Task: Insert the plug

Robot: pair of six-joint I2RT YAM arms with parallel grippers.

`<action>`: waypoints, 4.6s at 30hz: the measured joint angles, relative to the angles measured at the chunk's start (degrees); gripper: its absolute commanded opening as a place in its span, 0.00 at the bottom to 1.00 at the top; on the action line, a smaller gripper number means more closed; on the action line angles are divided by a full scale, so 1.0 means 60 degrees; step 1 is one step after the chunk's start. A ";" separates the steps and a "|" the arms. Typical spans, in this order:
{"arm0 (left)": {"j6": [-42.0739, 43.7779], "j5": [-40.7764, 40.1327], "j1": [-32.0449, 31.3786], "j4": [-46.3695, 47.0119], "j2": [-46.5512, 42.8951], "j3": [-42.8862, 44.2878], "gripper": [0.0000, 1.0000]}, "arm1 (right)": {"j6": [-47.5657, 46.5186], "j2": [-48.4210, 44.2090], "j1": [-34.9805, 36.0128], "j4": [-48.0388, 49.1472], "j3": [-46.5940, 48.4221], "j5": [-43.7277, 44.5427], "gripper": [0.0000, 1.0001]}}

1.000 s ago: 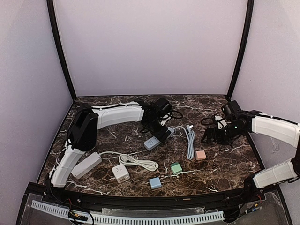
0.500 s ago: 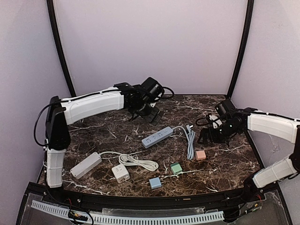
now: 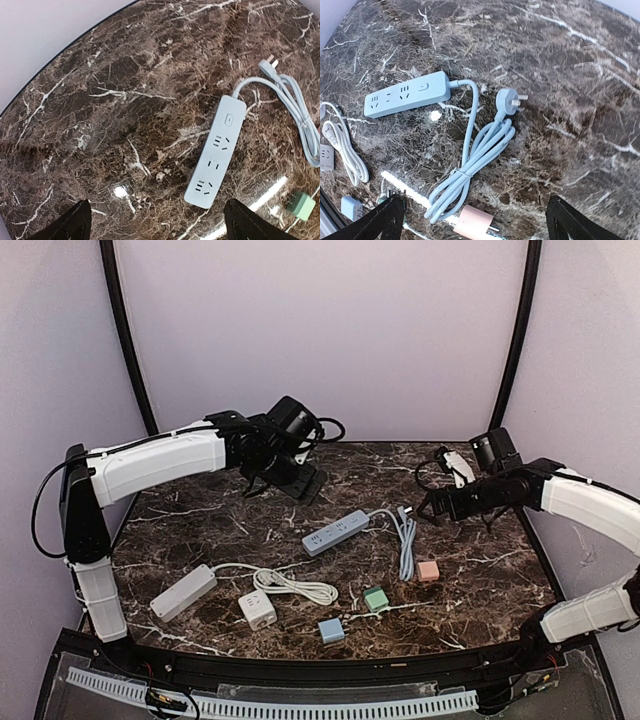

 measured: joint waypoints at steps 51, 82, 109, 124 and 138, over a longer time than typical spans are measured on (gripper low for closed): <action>0.0033 0.3530 -0.0412 -0.0441 -0.1960 -0.2524 0.84 | -0.9198 -0.0175 0.0306 0.0994 -0.2907 -0.1880 0.97; 0.0033 0.3497 -0.0415 -0.0270 -0.2557 -0.3577 0.82 | -0.8477 0.0925 0.0310 0.2568 -0.3657 -0.1060 0.63; 0.0000 0.3574 -0.0419 -0.0018 -0.2466 -0.3534 0.81 | -0.7464 -0.0058 0.0379 0.2419 -0.4102 -0.0772 0.81; -0.0149 0.3566 -0.0477 -0.0102 -0.2466 -0.3523 0.81 | -0.7533 0.0707 0.0379 0.2670 -0.3814 -0.1249 0.59; -0.0149 0.3574 -0.0583 -0.0313 -0.2251 -0.2969 0.80 | -0.7664 0.0073 0.0379 0.3122 -0.4641 -0.1260 0.64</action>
